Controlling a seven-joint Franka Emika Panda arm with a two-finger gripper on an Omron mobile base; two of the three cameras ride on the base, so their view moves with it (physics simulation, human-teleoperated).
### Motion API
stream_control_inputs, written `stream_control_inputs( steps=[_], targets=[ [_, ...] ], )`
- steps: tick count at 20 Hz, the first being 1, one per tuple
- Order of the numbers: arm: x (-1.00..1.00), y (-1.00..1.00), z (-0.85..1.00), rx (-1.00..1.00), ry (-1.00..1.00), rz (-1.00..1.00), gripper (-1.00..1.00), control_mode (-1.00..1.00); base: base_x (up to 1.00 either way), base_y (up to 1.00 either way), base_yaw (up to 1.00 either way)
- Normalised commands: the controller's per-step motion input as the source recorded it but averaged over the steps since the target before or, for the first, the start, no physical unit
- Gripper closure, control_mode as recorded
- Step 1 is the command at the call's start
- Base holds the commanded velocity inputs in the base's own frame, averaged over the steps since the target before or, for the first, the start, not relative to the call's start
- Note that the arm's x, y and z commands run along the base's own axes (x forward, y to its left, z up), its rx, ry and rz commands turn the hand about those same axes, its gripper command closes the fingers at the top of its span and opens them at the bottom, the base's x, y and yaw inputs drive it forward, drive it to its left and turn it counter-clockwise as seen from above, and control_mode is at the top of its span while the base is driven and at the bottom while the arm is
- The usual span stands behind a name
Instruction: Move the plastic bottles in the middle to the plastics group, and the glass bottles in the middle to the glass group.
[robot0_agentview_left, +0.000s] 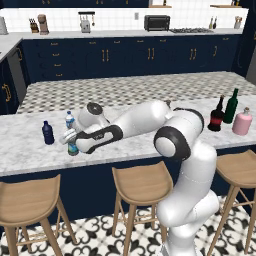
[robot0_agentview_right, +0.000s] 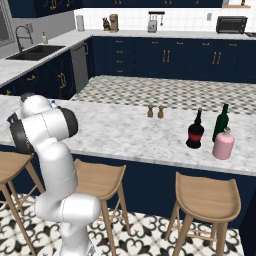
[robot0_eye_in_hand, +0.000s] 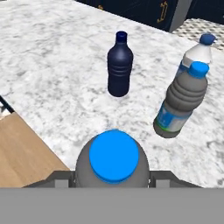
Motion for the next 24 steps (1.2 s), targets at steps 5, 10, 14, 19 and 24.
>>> stream_control_inputs(
  steps=[5, 10, 14, 19, 24],
  targets=[
    [0.14, 0.18, 0.00, 0.00, -0.01, -0.04, 1.00, -1.00, 0.00, 0.00, 0.00],
    [0.10, 0.11, 0.00, 0.00, -0.03, 0.00, 1.00, -1.00, 0.00, 0.00, 0.00],
    [0.26, 0.12, 0.00, 0.00, -0.07, 0.00, 1.00, -1.00, 0.00, 0.00, 0.00],
    [0.27, 0.11, 0.00, 0.00, -0.02, 0.00, 1.00, -1.00, 0.00, 0.00, 0.00],
    [0.23, 0.08, 0.00, 0.00, 0.00, 0.00, 1.00, -1.00, 0.00, 0.00, 0.00]
  ],
)
